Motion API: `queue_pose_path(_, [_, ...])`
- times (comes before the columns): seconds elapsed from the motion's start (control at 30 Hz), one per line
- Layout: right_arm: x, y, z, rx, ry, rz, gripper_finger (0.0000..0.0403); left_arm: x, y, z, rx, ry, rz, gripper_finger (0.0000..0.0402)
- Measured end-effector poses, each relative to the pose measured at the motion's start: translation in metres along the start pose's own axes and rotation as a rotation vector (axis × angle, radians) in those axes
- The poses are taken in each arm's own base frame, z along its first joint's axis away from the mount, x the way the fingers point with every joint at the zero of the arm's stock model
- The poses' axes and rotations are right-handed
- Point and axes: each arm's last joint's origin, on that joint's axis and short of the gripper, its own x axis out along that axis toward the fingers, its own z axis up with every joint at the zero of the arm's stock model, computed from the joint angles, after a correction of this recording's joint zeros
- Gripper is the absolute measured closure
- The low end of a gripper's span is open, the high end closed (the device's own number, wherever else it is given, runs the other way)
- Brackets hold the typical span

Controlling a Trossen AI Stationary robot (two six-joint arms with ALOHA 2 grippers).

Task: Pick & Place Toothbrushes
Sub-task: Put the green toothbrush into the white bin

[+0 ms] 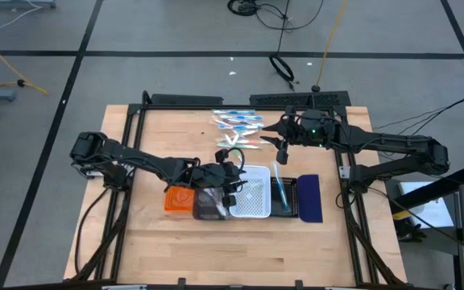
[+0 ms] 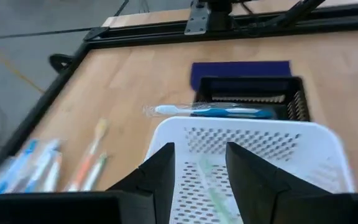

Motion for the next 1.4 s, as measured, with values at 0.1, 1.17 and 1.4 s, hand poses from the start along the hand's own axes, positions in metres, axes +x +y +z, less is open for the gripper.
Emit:
queue_pose_path(0.1, [0.000,0.000,0.000,0.004,0.001,0.000,0.0287,-0.002,0.006,0.001,0.027,0.005,0.106,0.0257])
queue_pose_path(1.17, [0.000,0.001,-0.003,-0.009,0.031,0.010,0.0287,0.041,0.202,-0.073,-0.350,0.324,0.039,0.0257])
queue_pose_path(1.4, [0.000,0.001,-0.003,-0.009,0.036,0.011,0.0287,0.063,0.200,-0.090,-0.409,0.345,-0.027,0.0256])
